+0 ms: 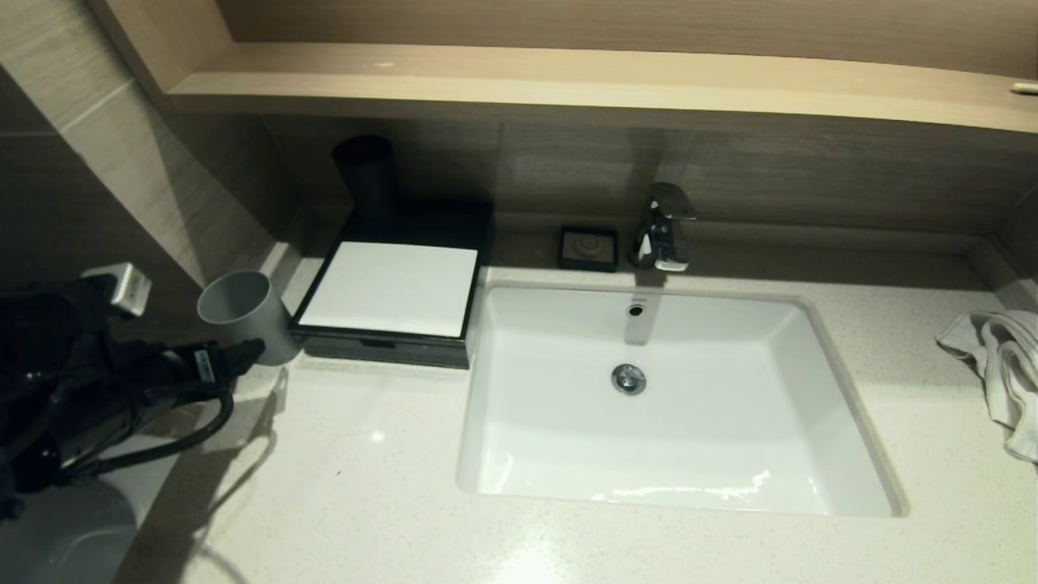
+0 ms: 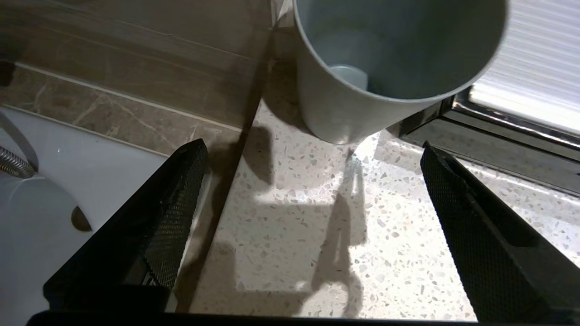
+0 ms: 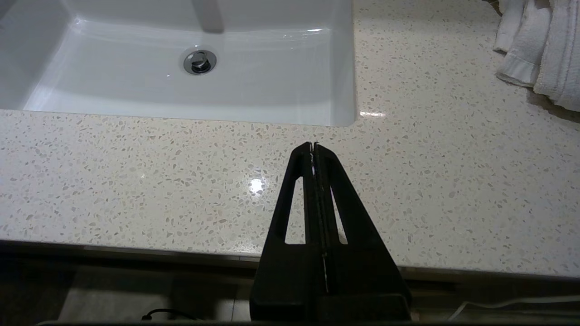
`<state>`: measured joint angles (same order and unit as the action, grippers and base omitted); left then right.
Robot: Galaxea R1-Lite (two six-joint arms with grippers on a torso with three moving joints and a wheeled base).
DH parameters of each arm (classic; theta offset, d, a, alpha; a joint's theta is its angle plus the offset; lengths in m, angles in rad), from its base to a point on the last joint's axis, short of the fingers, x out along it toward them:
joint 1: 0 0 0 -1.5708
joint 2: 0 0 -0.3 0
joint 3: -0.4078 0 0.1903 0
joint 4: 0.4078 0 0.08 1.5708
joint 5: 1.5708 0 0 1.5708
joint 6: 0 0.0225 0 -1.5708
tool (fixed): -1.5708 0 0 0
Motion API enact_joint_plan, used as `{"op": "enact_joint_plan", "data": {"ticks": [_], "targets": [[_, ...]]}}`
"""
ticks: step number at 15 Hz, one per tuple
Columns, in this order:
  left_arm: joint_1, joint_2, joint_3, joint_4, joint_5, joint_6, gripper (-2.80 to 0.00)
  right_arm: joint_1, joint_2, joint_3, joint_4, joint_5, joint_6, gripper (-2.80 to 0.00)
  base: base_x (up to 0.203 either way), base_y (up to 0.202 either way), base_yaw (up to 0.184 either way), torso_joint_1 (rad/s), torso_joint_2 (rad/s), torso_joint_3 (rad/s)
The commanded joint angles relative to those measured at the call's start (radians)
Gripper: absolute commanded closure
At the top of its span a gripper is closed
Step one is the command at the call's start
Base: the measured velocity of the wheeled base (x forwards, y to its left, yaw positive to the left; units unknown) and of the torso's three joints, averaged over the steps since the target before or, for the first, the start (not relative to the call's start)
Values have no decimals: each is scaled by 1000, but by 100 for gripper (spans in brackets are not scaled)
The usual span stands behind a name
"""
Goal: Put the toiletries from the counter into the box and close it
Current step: Pick up the cup
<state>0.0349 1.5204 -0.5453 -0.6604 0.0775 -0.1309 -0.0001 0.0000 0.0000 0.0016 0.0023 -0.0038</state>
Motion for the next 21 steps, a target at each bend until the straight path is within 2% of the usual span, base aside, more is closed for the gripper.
{"op": "enact_joint_plan", "data": {"ticks": [1, 5, 11, 17, 21], "targets": [[9, 31, 7, -12, -7, 0, -280, 0, 0, 0, 0, 1, -1, 0, 0, 0, 0, 0, 0, 0], [16, 38, 13, -27, -32, -1, -280, 0, 0, 0, 0, -1, -1, 0, 0, 0, 0, 0, 0, 0], [17, 112, 22, -93, -33, 1, -280, 0, 0, 0, 0, 1, -1, 0, 0, 0, 0, 0, 0, 0], [16, 127, 22, -99, -36, -1, -280, 0, 0, 0, 0, 1, -1, 0, 0, 0, 0, 0, 0, 0], [16, 127, 21, -114, -81, -1, -280, 0, 0, 0, 0, -1, -1, 0, 0, 0, 0, 0, 0, 0]]}}
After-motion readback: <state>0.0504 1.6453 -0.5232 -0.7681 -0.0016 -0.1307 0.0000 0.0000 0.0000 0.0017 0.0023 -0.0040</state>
